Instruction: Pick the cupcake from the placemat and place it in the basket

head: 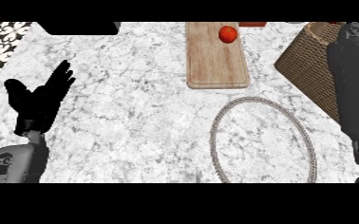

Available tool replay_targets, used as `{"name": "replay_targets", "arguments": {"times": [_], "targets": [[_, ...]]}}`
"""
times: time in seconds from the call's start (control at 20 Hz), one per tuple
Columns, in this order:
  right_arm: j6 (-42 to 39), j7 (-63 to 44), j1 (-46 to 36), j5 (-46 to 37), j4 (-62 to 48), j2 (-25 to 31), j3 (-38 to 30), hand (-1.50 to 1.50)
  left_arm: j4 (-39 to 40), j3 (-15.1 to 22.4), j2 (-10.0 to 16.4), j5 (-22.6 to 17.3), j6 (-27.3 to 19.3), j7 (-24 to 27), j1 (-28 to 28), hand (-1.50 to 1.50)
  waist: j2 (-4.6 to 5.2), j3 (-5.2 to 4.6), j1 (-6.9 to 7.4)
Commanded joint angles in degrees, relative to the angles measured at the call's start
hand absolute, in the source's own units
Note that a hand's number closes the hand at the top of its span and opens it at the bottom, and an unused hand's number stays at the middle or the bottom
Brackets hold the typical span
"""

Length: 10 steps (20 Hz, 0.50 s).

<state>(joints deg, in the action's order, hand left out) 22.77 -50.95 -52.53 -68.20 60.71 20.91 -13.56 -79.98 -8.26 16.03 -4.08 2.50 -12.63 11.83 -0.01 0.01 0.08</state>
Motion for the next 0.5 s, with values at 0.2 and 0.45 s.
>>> {"name": "replay_targets", "arguments": {"times": [0.2, 0.45], "targets": [[14.1, -2.2, 6.5, -2.3, -2.0, 2.1, -5.9, -1.50, 1.2, -2.0, 2.0, -1.5, 1.8, -1.9, 2.6, 0.00, 0.15, 0.03, 0.15], [12.4, 6.2, 6.8, 5.3, -6.8, 4.5, -7.7, -1.50, -3.8, 0.2, -0.7, 0.4, 0.2, -1.9, -1.4, 0.00, 0.06, 0.01, 0.49]]}}
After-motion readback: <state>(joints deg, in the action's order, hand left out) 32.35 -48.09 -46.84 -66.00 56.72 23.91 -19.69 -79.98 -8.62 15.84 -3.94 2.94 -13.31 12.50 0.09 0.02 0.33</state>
